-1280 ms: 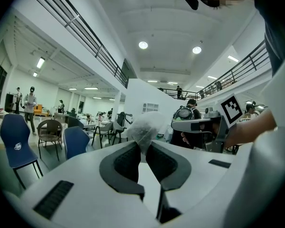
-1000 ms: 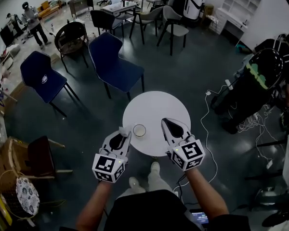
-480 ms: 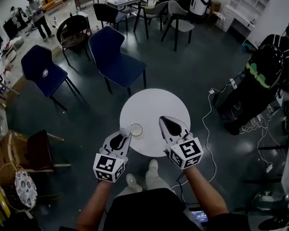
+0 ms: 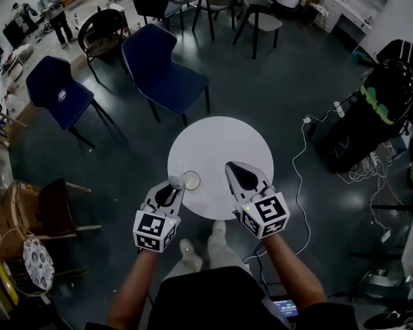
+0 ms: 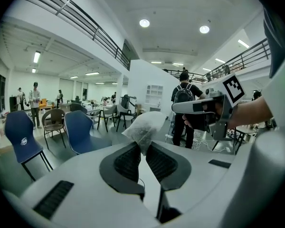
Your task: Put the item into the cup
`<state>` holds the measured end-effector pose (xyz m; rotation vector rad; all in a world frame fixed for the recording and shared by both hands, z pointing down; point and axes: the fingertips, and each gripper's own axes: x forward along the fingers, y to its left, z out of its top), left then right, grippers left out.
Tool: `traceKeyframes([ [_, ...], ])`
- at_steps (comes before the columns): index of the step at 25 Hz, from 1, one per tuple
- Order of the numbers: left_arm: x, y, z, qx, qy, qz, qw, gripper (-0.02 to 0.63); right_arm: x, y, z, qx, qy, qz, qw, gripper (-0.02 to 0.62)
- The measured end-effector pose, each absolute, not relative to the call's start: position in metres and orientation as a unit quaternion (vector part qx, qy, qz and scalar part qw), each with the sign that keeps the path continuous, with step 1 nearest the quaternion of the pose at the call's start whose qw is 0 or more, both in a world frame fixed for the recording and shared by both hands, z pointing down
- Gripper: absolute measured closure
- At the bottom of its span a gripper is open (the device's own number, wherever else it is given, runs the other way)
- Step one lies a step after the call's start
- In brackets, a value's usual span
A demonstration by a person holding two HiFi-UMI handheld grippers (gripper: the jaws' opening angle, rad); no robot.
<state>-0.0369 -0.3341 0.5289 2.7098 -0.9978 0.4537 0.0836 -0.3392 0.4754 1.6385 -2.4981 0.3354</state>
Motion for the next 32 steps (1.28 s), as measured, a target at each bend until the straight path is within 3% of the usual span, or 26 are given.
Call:
traceKeyframes([
  [32,0.003,-0.401,0.71,0.892,-0.265,0.348,0.115,0.563,0.104,-0.38,0.595,0.544,-0.816,0.171,0.094,0.578],
])
